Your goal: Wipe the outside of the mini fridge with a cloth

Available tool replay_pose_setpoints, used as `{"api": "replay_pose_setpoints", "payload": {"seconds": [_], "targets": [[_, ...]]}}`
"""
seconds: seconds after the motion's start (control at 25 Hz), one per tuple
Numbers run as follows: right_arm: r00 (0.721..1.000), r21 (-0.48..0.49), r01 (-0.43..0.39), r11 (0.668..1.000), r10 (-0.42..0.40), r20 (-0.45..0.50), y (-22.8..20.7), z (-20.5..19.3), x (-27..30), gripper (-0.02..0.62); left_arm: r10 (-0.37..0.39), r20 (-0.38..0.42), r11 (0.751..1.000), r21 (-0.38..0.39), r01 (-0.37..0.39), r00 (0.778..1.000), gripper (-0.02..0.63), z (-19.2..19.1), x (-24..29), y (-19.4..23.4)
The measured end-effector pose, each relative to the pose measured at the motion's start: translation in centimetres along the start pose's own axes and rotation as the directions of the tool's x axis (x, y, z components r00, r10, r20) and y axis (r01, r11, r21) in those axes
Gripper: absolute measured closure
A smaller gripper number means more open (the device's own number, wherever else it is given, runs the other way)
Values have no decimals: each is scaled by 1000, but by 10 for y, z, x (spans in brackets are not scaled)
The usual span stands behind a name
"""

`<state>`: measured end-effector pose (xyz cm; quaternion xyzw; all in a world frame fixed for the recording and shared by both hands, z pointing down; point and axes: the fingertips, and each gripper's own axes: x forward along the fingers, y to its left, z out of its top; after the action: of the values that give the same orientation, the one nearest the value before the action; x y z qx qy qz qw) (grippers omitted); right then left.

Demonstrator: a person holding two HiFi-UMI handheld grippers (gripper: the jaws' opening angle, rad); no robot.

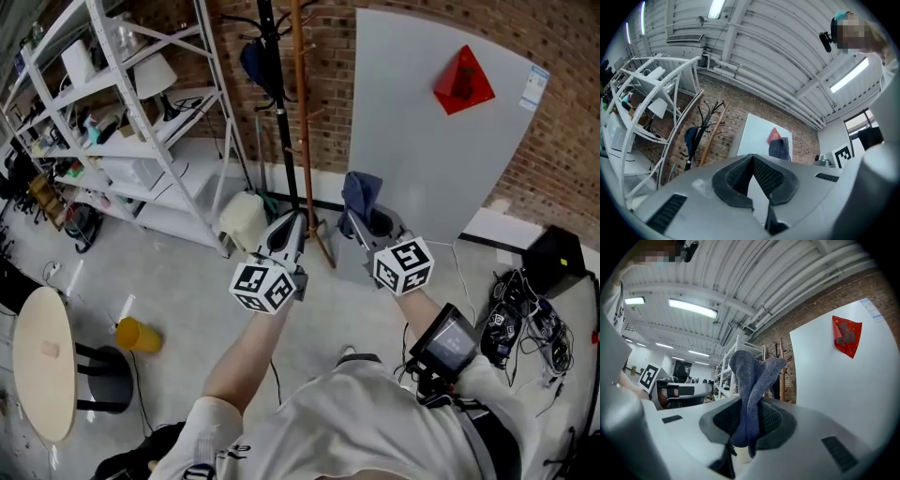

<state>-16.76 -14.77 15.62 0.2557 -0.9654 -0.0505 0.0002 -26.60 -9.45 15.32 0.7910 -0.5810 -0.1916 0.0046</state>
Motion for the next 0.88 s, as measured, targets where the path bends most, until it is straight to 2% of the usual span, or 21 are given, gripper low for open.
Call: {"api": "replay_pose_setpoints", "payload": {"seconds": [0.2, 0.4, 0.68, 0.88], "targets": [[998, -38, 38, 999, -36, 45, -44, 23, 25, 522, -29, 21, 999, 21, 28, 999, 606, 13, 46, 16], [993, -85, 45, 995, -35, 112, -91, 57, 62, 522, -50, 53, 997, 62, 47, 997, 606, 34, 105, 33], [985, -175, 55, 983, -24, 171, -158, 109, 115, 522, -94, 105, 989, 126, 80, 990, 606, 71, 193, 52], [980, -223, 85, 971, -41, 195, -189, 146, 142, 522, -152, 137, 979, 155, 130, 979, 606, 104, 241, 56]]}}
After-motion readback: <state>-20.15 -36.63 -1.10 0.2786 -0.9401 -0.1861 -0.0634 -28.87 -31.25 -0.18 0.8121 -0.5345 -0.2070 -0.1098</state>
